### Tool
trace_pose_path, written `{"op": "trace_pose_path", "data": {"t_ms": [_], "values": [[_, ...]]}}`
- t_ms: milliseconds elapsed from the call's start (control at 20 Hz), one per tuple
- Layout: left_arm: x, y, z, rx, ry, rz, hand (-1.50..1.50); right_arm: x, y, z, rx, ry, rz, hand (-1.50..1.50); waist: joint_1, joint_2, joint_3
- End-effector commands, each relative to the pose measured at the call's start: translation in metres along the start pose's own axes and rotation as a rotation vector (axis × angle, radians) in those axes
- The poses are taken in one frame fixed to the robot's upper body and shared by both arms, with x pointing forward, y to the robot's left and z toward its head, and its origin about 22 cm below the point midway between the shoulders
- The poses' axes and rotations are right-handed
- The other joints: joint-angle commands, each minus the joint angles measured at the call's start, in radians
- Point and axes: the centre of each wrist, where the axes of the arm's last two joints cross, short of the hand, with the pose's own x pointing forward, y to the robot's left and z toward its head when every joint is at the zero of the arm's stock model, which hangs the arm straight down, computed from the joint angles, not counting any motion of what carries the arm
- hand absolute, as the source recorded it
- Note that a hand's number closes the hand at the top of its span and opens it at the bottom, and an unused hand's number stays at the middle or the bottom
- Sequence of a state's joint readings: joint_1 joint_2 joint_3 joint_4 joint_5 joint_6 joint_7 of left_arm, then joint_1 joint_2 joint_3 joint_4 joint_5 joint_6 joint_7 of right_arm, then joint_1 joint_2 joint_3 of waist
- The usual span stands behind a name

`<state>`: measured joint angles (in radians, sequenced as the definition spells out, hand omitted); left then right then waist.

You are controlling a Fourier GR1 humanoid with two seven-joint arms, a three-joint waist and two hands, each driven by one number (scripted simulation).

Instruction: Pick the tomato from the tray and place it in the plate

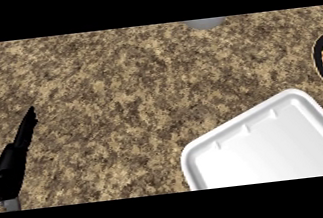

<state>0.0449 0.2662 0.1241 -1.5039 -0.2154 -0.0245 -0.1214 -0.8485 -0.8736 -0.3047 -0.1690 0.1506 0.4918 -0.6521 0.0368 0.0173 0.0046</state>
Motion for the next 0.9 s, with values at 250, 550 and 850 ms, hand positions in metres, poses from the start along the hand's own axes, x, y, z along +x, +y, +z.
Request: {"op": "trace_pose_path", "data": {"t_ms": [250, 550, 850], "values": [[-0.004, -0.001, 0.005, -0.004, -0.009, 0.0, 0.0, 0.01, -0.059, 0.048, -0.052, -0.12, -0.174, -1.5, 0.01, 0.011, 0.007], [0.002, -0.008, 0.006, -0.014, -0.031, 0.012, 0.0, 0.007, -0.066, 0.063, -0.06, -0.122, -0.131, -1.5, 0.016, 0.014, 0.012], [0.002, -0.008, 0.0, -0.004, -0.031, 0.007, 0.0, 0.013, -0.075, 0.068, -0.081, -0.118, -0.122, -1.5, 0.018, 0.023, 0.014]]}}
